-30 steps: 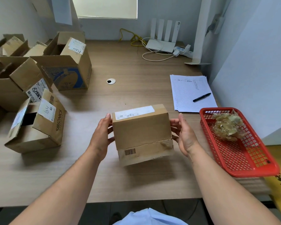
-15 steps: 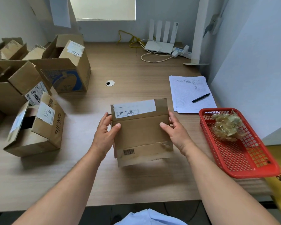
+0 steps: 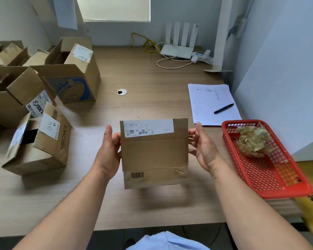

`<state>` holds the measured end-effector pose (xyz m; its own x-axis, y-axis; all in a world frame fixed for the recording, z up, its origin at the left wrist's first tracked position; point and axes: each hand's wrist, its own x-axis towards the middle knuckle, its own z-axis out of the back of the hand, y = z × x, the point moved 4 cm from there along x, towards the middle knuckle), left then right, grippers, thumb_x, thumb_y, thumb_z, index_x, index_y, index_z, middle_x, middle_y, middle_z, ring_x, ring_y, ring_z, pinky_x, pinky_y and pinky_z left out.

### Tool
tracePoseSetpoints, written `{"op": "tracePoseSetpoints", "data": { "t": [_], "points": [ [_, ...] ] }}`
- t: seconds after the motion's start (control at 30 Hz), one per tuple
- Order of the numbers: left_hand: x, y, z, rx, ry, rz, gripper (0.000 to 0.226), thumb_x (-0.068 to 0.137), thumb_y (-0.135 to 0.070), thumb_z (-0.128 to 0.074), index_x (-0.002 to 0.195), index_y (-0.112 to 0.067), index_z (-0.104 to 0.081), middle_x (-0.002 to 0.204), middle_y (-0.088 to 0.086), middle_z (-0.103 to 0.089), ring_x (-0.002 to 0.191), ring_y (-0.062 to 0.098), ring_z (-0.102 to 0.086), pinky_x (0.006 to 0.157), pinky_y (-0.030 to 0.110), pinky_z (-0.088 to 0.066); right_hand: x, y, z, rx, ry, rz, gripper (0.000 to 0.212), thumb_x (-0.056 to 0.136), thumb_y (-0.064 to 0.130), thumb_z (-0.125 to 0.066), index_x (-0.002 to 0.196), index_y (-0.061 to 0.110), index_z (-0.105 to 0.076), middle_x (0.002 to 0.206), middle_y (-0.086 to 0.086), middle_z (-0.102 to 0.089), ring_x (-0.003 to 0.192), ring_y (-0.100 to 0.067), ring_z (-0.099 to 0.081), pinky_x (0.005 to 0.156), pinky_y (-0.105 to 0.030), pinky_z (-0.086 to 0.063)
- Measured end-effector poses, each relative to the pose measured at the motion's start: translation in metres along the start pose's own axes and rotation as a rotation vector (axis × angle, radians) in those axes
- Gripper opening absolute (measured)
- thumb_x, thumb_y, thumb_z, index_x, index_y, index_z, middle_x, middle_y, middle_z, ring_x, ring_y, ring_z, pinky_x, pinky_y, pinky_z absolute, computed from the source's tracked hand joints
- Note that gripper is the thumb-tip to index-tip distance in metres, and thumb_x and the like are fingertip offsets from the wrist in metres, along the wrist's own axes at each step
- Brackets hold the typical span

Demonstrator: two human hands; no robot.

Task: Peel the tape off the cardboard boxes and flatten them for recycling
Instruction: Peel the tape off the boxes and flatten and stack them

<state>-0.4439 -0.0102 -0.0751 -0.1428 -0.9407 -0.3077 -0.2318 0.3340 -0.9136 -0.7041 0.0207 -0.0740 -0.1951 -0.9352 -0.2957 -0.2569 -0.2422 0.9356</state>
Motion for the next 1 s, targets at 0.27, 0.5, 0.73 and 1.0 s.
{"op": "tracePoseSetpoints", "data": {
  "t": [0.27, 0.5, 0.73, 1.0],
  "points": [
    [-0.003, -0.004, -0.003, 0.036, -0.064, -0.117, 0.022, 0.083, -0.02, -0.07, 0.104, -0.02, -0.062, 0.106, -0.003, -0.061, 0.1, 0.015, -0.056, 0.078, 0.023, -0.045, 0.001, 0.004, -0.002, 0.043, -0.109, 0.069, 0.038, 0.097, 0.042, -0.046, 0.086, 0.011, -0.066, 0.09, -0.006, -0.068, 0.085, -0.015, -0.062, 0.071, -0.029, -0.049],
    [-0.014, 0.007, -0.003, 0.374, 0.126, 0.001, 0.109, 0.046, -0.038, -0.084, 0.143, -0.032, -0.033, 0.14, -0.021, -0.038, 0.133, 0.001, -0.034, 0.097, 0.024, -0.038, -0.007, 0.003, 0.0, -0.15, -0.064, -0.022, 0.009, 0.084, 0.025, -0.069, 0.087, 0.018, -0.063, 0.085, 0.001, -0.064, 0.085, -0.016, -0.056, 0.071, -0.03, -0.042],
    [-0.016, -0.022, -0.012, 0.715, 0.081, 0.234, 0.108, 0.051, -0.049, -0.088, 0.136, -0.024, -0.027, 0.125, -0.007, -0.038, 0.116, 0.022, -0.052, 0.093, 0.048, -0.052, -0.018, 0.037, -0.013, -1.081, 0.166, -0.262, 0.075, 0.063, 0.06, -0.076, 0.12, 0.023, -0.046, 0.11, 0.006, -0.053, 0.099, -0.016, -0.055, 0.078, -0.036, -0.054],
    [-0.019, -0.034, -0.029, 0.882, -0.017, 0.344, 0.095, 0.072, -0.045, -0.081, 0.135, -0.012, -0.018, 0.115, 0.006, -0.046, 0.11, 0.027, -0.05, 0.077, 0.047, -0.059, -0.022, 0.043, -0.032, -1.414, 0.096, -0.175, 0.06, 0.067, 0.046, -0.074, 0.111, 0.012, -0.051, 0.107, -0.005, -0.058, 0.094, -0.022, -0.058, 0.067, -0.03, -0.047]
  ]
}}
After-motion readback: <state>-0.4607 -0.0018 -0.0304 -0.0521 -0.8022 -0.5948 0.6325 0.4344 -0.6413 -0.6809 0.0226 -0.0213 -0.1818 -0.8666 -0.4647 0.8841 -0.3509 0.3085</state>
